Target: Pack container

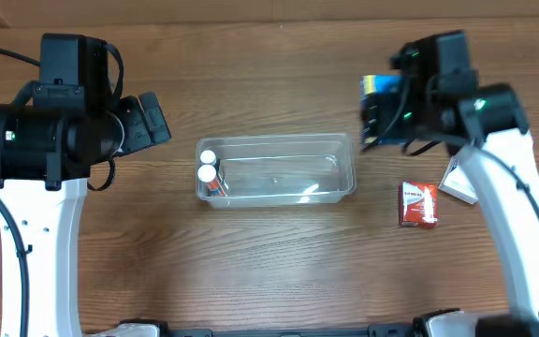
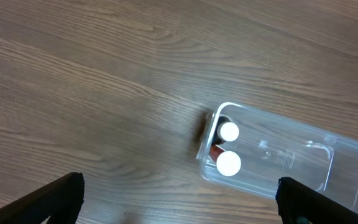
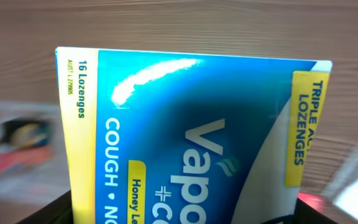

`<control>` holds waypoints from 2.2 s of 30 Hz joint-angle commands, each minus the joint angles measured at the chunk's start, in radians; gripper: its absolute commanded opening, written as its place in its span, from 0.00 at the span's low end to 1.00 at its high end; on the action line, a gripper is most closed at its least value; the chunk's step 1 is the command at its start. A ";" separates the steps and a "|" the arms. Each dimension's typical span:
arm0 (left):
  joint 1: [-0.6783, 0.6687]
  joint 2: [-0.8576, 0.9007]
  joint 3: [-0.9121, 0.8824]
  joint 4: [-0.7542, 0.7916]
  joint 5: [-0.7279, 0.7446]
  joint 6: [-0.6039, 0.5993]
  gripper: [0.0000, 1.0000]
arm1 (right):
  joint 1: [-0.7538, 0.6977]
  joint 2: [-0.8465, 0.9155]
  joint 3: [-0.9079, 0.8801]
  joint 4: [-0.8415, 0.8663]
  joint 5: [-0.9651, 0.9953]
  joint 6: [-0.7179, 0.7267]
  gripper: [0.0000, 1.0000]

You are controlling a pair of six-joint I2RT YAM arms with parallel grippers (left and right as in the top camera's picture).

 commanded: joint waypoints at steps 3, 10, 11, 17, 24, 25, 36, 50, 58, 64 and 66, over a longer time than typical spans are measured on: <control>0.004 0.004 0.013 -0.011 0.008 0.017 1.00 | 0.240 0.055 -0.055 0.050 0.098 0.202 0.63; 0.004 0.004 0.013 -0.016 0.008 0.024 1.00 | 0.255 0.166 -0.269 0.227 0.098 0.243 0.64; 0.004 0.004 0.013 -0.016 0.008 0.024 1.00 | 0.255 0.203 -0.280 0.240 0.098 0.243 0.63; 0.004 0.004 0.013 -0.016 0.007 0.024 1.00 | 0.255 0.325 -0.277 0.294 0.116 0.243 0.75; 0.004 0.004 0.013 -0.017 0.007 0.024 1.00 | 0.241 0.089 0.072 0.025 0.288 0.243 1.00; 0.004 0.004 0.013 -0.017 0.007 0.024 1.00 | 0.224 0.049 0.105 0.006 0.326 0.243 1.00; 0.004 0.004 0.013 -0.018 0.004 0.024 1.00 | -0.588 0.153 -0.005 -0.082 0.296 0.205 1.00; 0.004 0.004 0.013 -0.018 0.004 0.024 1.00 | -0.640 0.580 -0.076 0.026 0.100 0.092 1.00; 0.004 0.004 0.013 -0.029 0.001 0.024 1.00 | -0.640 0.578 -0.106 0.048 0.031 0.087 0.77; 0.004 0.004 0.013 -0.029 0.001 0.024 1.00 | -0.537 0.316 0.046 -0.036 -0.072 0.045 0.71; 0.004 0.004 0.013 -0.029 0.001 0.024 1.00 | -0.447 0.183 0.056 -0.056 -0.071 0.039 0.71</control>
